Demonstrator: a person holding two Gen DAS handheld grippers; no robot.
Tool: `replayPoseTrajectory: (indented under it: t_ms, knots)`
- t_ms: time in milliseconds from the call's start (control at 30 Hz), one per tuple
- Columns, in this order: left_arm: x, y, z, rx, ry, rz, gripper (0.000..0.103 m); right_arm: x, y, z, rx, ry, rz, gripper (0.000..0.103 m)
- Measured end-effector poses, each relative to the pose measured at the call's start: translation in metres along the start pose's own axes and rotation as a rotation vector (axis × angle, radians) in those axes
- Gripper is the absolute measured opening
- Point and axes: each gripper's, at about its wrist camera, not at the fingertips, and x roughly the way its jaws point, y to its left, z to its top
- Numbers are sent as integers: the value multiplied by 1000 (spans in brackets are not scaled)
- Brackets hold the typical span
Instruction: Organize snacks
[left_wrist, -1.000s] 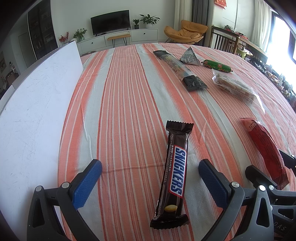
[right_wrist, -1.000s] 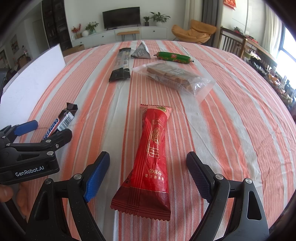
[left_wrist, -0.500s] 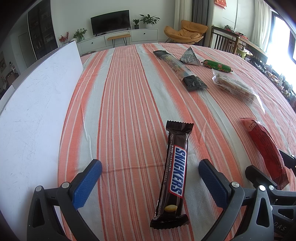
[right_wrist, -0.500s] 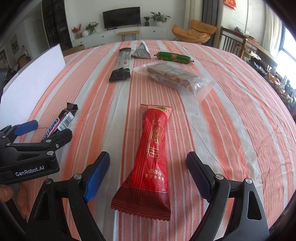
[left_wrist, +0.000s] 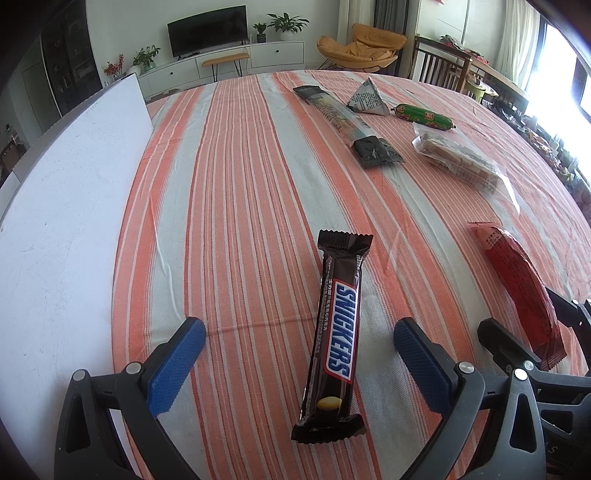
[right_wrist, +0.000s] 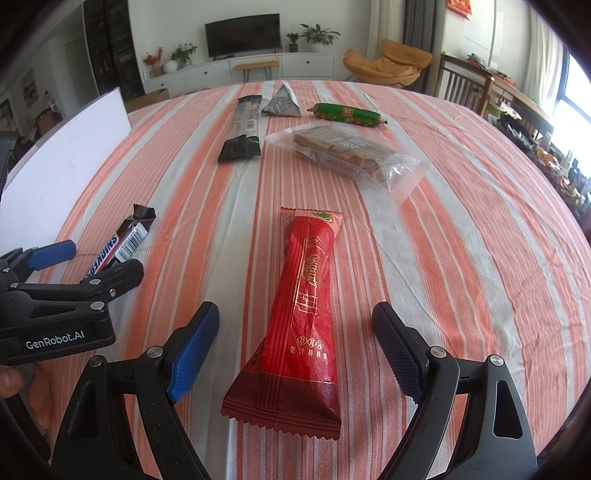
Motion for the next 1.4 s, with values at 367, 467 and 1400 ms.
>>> replayPoseTrajectory:
  t_ms: [367,467,1400]
  knots:
    - [-19,-12,-4,41,15,-77,17,0,0,0,0,0,0,88]
    - [-30,-10,-11,14,3,-115,17,0,0,0,0,0,0,88]
    - [-196,44,-53,-141,-206,-320,17,-21,-90,11,479,4,304,85]
